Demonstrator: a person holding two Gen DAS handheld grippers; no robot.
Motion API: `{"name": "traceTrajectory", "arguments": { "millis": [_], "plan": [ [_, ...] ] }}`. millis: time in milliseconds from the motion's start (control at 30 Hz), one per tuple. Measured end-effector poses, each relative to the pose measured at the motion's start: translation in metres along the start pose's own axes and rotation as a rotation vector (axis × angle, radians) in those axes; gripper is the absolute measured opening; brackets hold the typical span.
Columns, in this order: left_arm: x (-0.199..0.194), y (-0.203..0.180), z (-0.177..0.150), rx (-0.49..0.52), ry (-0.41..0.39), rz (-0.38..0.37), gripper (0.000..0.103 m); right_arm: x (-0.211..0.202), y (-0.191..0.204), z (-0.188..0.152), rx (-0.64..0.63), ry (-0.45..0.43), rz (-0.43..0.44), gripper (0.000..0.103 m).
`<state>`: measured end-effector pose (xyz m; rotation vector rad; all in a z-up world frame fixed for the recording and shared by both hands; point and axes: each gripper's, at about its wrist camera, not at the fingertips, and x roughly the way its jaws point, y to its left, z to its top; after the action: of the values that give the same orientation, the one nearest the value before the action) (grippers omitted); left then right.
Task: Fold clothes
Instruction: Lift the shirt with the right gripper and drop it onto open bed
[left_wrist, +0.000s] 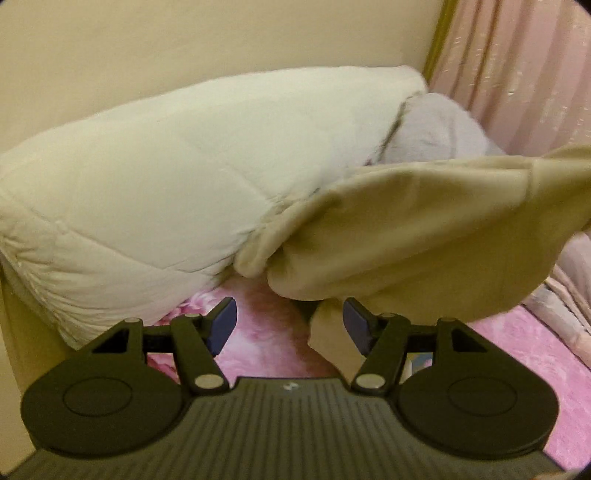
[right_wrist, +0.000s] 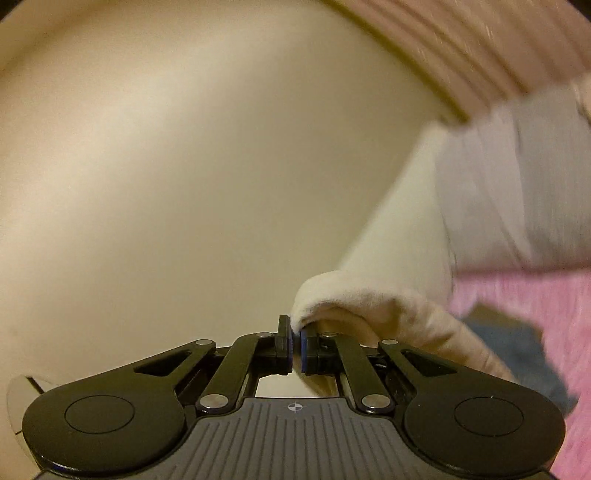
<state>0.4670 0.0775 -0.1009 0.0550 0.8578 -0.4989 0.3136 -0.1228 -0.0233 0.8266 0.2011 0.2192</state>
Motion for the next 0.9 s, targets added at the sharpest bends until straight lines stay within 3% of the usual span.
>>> {"name": "traceTrajectory", "arguments": {
  "millis": [267, 500, 633, 733, 767, 800, 833, 867, 900],
  "plan": [
    [-0.067, -0.07, -0.017, 0.054, -0.083, -0.094, 0.06, -0.136, 0.048, 0.073, -0.094, -0.291, 0.007, 0.003],
    [-0.125, -0.169, -0.055, 0.152, -0.109, -0.223, 0.06, -0.276, 0.091, 0.132, -0.211, -0.451, -0.059, 0.003],
    [-0.158, -0.23, -0.084, 0.2, -0.119, -0.306, 0.06, -0.352, 0.105, 0.155, -0.262, -0.485, -0.162, 0.003],
    [-0.174, -0.27, -0.111, 0.228, -0.102, -0.349, 0.06, -0.389, 0.094, 0.17, -0.231, -0.351, -0.263, 0.003],
    [-0.178, -0.285, -0.121, 0.239, -0.086, -0.36, 0.06, -0.398, 0.086, 0.173, -0.2, -0.28, -0.308, 0.012],
    [-0.183, -0.298, -0.131, 0.25, -0.068, -0.371, 0.06, -0.4, 0.072, 0.172, -0.17, -0.204, -0.354, 0.045],
    [-0.187, -0.309, -0.139, 0.266, -0.046, -0.379, 0.06, -0.403, 0.058, 0.17, -0.139, -0.131, -0.404, 0.096],
    [-0.192, -0.322, -0.149, 0.287, -0.021, -0.387, 0.06, -0.407, 0.044, 0.161, -0.109, -0.086, -0.49, 0.103],
    [-0.195, -0.333, -0.157, 0.31, 0.0, -0.394, 0.06, -0.413, 0.032, 0.151, -0.097, -0.046, -0.575, 0.103]
  ]
}}
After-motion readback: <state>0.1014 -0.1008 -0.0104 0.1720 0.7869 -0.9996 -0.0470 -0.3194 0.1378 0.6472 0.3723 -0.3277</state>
